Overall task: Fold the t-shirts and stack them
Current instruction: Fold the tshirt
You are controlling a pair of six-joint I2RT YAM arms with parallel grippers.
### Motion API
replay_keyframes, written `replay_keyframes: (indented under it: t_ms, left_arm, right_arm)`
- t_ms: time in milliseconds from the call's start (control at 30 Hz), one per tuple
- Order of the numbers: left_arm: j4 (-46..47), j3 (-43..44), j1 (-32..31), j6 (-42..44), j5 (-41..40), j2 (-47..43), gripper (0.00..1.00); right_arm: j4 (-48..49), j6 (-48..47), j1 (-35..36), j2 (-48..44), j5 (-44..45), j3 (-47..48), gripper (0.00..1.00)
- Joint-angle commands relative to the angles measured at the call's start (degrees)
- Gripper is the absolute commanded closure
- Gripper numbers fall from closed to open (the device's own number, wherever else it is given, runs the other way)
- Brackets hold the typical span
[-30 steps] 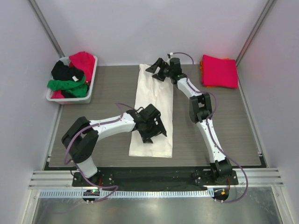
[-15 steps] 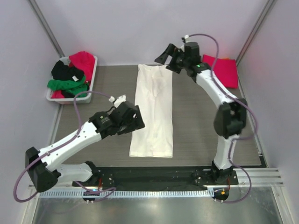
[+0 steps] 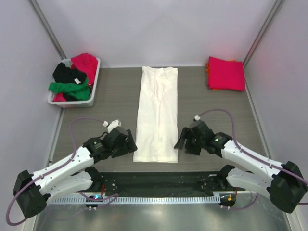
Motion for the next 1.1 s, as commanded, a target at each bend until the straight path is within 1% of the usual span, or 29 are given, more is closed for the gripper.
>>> replay_keyframes:
  t_ms: [0,67,200,267,333,367,433,467,600,667,867,933,967,1000,1033,1067]
  left_arm:
    - [7.82,-4.3,0.2,-2.37,3.47,0.06,0.19]
    - [10.37,-5.81,0.2,-3.08,4.79,0.5,0.22]
    - [11.79,-8.27,0.2,-4.92,5.41,1.2,0.25]
    - [12.84,-10.03,0.2,-6.06,6.2,1.03,0.28]
    - [14.07,-11.44,0.11,-6.85,6.9,0.59,0.3]
    - [14.42,-12.66,0.11,-7.55,7.6,0.24,0.31]
    - [15.21,-13.64,0.2,-8.35,7.96,-0.2,0.35]
    - [15.13,-13.9,0.11,-8.7,8.13,-0.46,0.36]
    - [15.48,-14.87,0.11,-9.93,9.63,-0.38,0.4]
    - [16.27,-15.57,0.11,-10.37,10.77,-0.2,0.44]
    - [18.12,-16.28,0.11,-10.64,11.91,0.41,0.53]
    - [18.64,-16.28,0.11,-10.64,12.0,1.38,0.58]
    - [18.82,-16.19,0.11,-10.64,12.0,1.64,0.62]
    - [19.17,-16.1,0.03,-10.55,12.0,1.99,0.7]
    - [19.52,-15.93,0.11,-10.46,11.92,2.78,0.75]
    - [19.87,-15.58,0.03,-10.11,12.0,3.31,0.8]
  right_arm:
    - [5.34,9.09,3.85,-3.79,1.44,-6.29,0.3]
    - [6.66,10.32,5.96,-3.35,1.79,-8.42,0.31]
    - [14.99,13.4,6.58,-3.26,0.21,-14.92,0.39]
    - [17.12,14.37,6.85,-1.95,0.3,-16.51,0.42]
    - [18.0,14.2,7.02,-0.72,0.12,-16.87,0.43]
    - [18.96,14.2,7.11,-0.19,0.03,-17.22,0.45]
    - [19.94,14.37,7.37,1.13,-0.32,-17.48,0.47]
    - [20.2,14.63,7.46,1.4,-0.32,-17.57,0.48]
    - [19.51,15.25,8.34,1.75,-0.23,-17.22,0.6]
    - [18.63,15.43,8.78,1.22,-0.06,-17.05,0.64]
    - [17.4,16.57,10.19,0.08,0.29,-17.57,0.72]
    - [17.3,16.74,10.19,-0.09,0.73,-17.92,0.75]
    - [17.3,16.83,10.19,-0.27,0.73,-18.1,0.78]
    - [17.22,16.83,10.19,-0.27,0.99,-18.36,0.8]
    - [17.3,16.83,10.19,-0.45,1.08,-18.54,0.83]
    - [17.13,16.75,10.19,-0.62,1.09,-18.63,0.88]
